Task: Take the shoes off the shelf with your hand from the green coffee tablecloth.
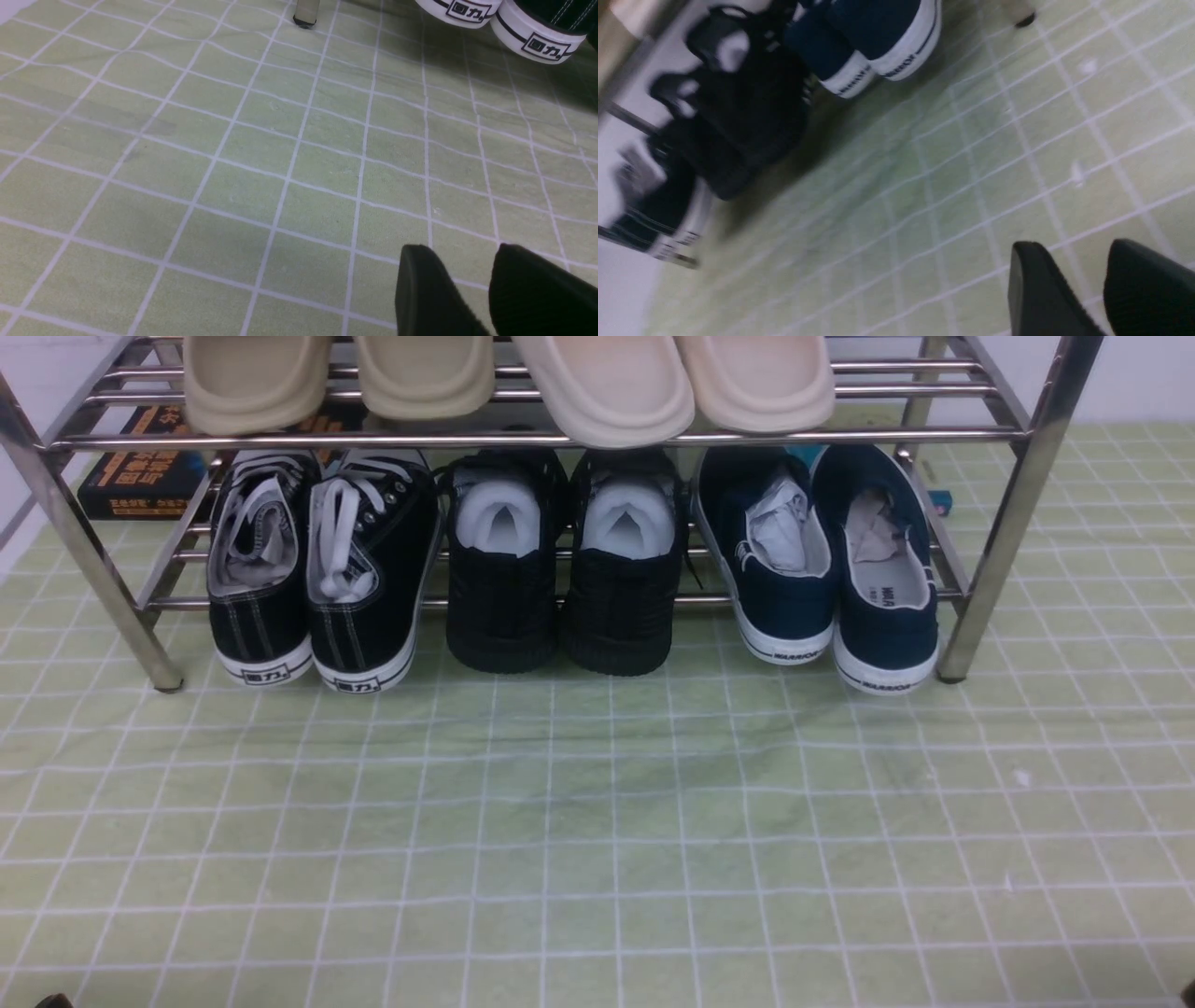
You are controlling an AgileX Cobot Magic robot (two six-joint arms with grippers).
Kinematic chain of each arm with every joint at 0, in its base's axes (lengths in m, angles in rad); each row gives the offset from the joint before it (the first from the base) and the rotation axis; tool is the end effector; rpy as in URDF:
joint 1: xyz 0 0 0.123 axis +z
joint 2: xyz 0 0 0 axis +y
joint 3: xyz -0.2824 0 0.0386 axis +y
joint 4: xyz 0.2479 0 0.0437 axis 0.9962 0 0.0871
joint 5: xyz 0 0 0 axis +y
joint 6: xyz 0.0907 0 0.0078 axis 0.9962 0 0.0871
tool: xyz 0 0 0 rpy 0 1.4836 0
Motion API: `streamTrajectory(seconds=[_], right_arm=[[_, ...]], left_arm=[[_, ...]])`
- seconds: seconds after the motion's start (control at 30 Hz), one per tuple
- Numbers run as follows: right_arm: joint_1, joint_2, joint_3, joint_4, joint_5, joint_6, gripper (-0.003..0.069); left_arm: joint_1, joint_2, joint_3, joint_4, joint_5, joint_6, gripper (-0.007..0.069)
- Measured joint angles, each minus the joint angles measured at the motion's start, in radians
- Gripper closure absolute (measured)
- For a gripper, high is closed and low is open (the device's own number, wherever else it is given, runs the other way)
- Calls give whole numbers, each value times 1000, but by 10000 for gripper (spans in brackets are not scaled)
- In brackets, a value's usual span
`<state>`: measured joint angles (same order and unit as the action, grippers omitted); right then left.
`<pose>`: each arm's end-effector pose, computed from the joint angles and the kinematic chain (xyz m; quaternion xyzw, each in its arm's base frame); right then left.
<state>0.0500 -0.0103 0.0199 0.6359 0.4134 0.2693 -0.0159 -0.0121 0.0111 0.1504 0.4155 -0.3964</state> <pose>0.0497 0.0243 0.1770 0.2445 0.7522 0.3522 0.5004 0.0512 0.0047 0.1732 -0.1158 0.8032 -0.0556 0.5818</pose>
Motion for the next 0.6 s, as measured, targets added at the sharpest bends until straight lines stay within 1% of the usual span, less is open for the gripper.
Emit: streamTrajectory(seconds=[0.07,0.1,0.13,0.23,0.33,0.4,0.43,0.47,0.5,0.53,0.57,0.6], right_arm=[[0,0,3,105,2,14,422],[0,0,3,113,2,14,422],[0,0,3,164,1,14,422],[0,0,3,200,-1,5,422],[0,0,-3,231,4,-54,436],[0,0,-50,231,6,-129,483],[0,0,-56,231,6,-137,489],[0,10,-128,214,6,-218,548],[0,32,-165,194,7,-253,578],[0,32,-174,189,7,-262,585],[0,65,-213,164,12,-293,614],[0,139,-292,97,35,-333,656]], left_arm=[[0,0,0,0,0,0,383],[0,0,0,0,0,0,383],[0,0,0,0,0,0,383],[0,0,0,0,0,0,383],[0,0,0,0,0,0,383],[0,0,0,0,0,0,383],[0,0,0,0,0,0,383],[0,0,0,0,0,0,383],[0,0,0,0,0,0,383],[0,0,0,0,0,0,383],[0,0,0,0,0,0,383],[0,0,0,0,0,0,383]])
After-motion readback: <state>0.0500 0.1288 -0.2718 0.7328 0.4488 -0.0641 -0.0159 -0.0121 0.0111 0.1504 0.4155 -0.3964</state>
